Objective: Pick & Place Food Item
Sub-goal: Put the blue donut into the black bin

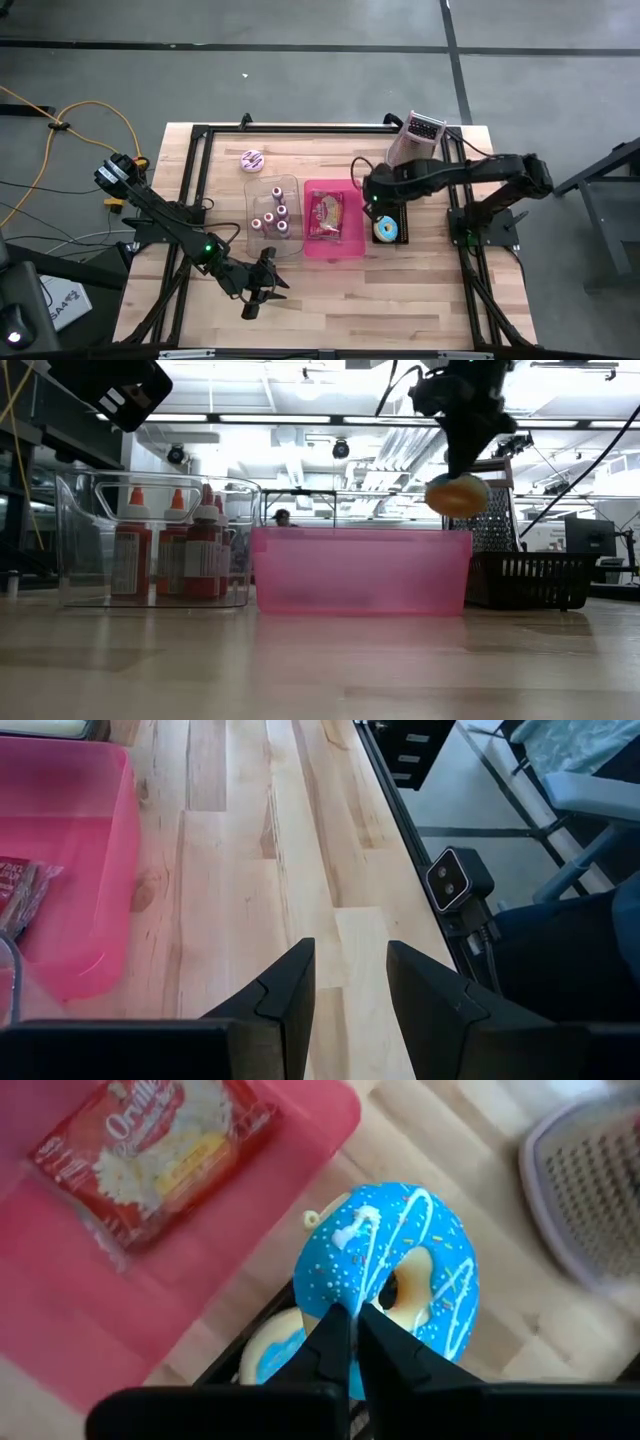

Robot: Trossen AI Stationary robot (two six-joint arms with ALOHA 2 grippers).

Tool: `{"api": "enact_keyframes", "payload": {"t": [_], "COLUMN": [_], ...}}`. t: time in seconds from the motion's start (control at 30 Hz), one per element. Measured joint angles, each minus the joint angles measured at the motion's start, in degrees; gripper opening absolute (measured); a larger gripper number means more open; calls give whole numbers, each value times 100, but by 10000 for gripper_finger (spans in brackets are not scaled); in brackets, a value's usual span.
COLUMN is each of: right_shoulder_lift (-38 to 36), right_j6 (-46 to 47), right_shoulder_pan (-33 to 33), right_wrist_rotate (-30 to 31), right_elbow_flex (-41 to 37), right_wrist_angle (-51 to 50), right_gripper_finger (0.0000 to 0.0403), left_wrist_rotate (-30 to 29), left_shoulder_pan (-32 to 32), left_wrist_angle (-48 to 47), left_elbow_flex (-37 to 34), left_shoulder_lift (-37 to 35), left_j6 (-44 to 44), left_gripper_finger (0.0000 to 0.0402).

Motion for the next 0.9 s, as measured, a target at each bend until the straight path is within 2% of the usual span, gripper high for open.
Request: {"api": "enact_keyframes", "payload": {"t": [0.4,0.6,0.7,0.9], "right_shoulder_lift": [26,31,31,33], "right_j6": [1136,1794,1957,2181], "right_shoulder_pan": [891,1250,1411,1583], "right_wrist_rotate": [236,235,357,383], "right_elbow_flex": [-21,-776,-1194,-1468], "right_wrist_angle": [-103,148,639,1049], "right_gripper_finger": [4,4,4,4], "left_wrist_rotate": [4,3,4,3], "left_shoulder_pan": [-40,-40,-40,-40], "left_wrist_angle": [-1,0,0,0], "left_elbow_flex": [0,0,0,0], "left_shoulder_lift": [1,-1,1,1], "left_j6": [-10,-22,-22,-22], "left_gripper_finger": [122,122,122,122]}}
